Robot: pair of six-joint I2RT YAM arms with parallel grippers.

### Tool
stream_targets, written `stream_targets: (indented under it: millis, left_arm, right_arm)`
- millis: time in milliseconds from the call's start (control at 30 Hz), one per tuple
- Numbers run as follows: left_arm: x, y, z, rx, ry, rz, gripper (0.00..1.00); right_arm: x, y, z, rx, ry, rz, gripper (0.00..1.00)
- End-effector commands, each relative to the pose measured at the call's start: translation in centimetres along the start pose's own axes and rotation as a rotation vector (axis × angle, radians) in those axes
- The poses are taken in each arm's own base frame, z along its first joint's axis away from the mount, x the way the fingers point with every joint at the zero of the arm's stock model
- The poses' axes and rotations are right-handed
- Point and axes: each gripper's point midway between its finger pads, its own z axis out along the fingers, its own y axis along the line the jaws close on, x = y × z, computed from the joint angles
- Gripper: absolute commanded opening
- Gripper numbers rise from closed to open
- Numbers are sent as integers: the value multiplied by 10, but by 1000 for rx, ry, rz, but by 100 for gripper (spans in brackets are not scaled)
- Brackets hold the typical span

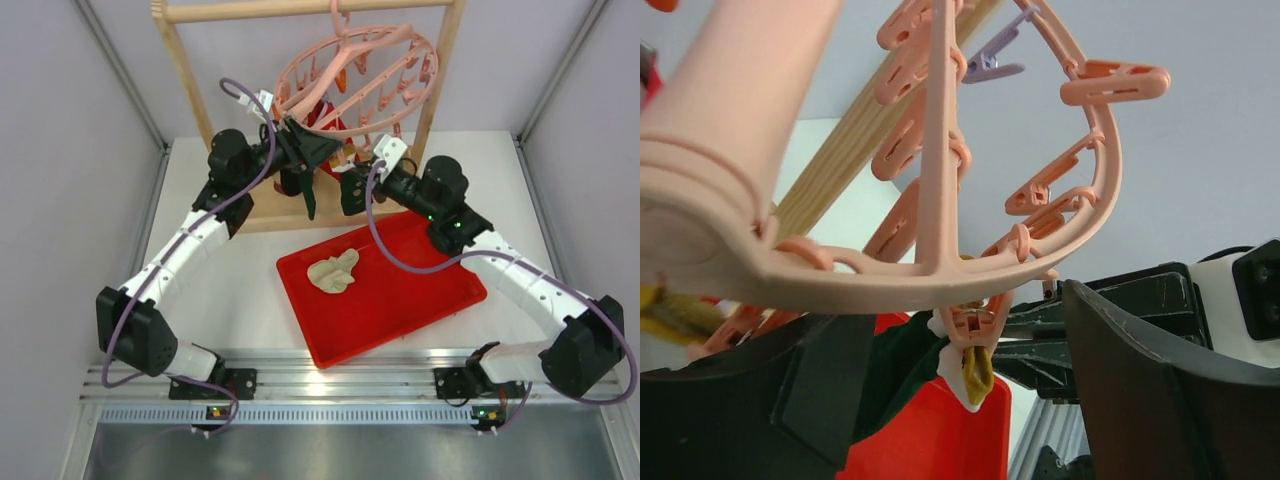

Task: Clip the socks to the hanger
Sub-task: Clamp the sock onto the hanger.

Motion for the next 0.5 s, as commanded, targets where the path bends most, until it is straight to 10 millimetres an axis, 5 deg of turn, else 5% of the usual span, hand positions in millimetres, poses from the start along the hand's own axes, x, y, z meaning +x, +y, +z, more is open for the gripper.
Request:
stream_targets:
  millis: [0,200,267,433,467]
  left_arm:
    - [-34,-22,-23,41,-96,91,80]
    - [-39,-23,-60,14,-98,177,89]
    - [-36,-18,-72,-14,-81,183,98]
    - [-36,-17,-98,-84,-18,248,98]
    - [-30,-4,-105,-170,49,250,98]
  right_arm:
    - [-30,-4,5,17,-90,-23,0]
    - [-30,-2,4,9,-77,23,4]
    - [-30,-1,1,7,-70,44,22]
    - [-27,8,-21,11,-37,114,63]
    - [-25,5,-26,36,-27,121,73]
